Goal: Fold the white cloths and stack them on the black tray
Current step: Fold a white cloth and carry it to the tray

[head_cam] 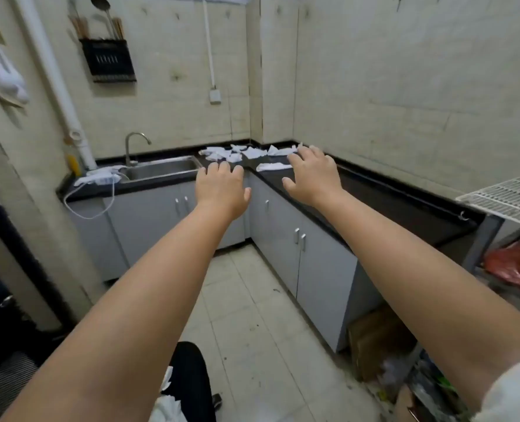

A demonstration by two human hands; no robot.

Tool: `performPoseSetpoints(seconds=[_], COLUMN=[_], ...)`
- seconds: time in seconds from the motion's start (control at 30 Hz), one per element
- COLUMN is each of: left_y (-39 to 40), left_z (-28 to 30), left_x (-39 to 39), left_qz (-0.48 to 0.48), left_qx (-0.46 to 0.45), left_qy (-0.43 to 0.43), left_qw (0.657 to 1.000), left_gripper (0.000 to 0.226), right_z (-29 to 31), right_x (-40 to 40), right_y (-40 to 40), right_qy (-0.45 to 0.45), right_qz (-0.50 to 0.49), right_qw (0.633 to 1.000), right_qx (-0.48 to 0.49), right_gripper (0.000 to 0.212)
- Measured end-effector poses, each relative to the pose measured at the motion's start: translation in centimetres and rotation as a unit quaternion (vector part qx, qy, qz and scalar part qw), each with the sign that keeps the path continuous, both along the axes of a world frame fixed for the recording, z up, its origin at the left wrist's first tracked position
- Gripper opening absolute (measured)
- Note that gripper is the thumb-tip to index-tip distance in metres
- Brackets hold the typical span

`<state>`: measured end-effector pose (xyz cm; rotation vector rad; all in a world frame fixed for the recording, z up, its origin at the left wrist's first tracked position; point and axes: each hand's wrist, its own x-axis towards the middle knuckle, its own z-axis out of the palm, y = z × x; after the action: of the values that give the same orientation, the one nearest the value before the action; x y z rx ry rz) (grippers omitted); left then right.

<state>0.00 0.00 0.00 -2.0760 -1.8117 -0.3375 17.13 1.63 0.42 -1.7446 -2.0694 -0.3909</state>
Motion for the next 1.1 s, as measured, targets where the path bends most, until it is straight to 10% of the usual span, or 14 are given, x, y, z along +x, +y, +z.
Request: performPoseSetpoints(seconds=[1.1], left_y=[71.6], left_z=[-5.6], left_x=[-4.6], left_qz=[0.11], left_qx=[-0.096], left_qy=[-0.009], left_qw=[0.989], left_gripper=[0.041], right_z=[-6.1], right_x=[-2.1], right_y=[74.2], right_qy=[0.062], right_qz=[0.062], right_qw=[0.989], right_qx=[-0.119], right_gripper=[0.044])
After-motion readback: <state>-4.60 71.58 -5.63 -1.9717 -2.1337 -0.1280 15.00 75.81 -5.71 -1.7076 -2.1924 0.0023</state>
